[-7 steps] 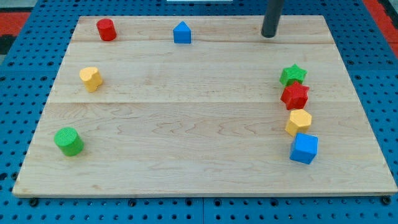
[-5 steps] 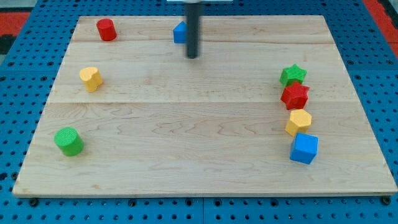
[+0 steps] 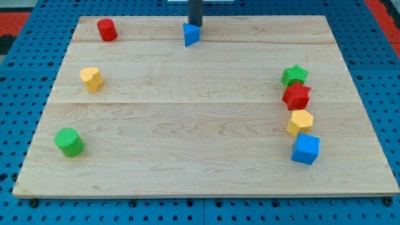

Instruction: Place the blue triangle above the green star

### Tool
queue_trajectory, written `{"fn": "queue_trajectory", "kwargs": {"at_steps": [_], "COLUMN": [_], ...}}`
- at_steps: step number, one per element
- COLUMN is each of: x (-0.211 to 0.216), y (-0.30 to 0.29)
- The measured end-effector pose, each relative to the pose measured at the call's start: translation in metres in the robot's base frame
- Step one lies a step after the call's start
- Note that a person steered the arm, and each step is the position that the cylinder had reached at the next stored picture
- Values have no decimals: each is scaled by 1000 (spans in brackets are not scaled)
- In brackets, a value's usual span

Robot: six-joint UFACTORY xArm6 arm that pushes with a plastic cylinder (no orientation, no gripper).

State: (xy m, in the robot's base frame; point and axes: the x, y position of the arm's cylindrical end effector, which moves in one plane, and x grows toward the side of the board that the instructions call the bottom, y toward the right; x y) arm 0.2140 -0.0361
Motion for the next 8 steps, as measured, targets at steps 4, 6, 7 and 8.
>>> {"fn": "queue_trajectory", "kwargs": {"at_steps": [4, 6, 7, 8], "x": [29, 71, 85, 89], "y": [82, 66, 140, 165]}}
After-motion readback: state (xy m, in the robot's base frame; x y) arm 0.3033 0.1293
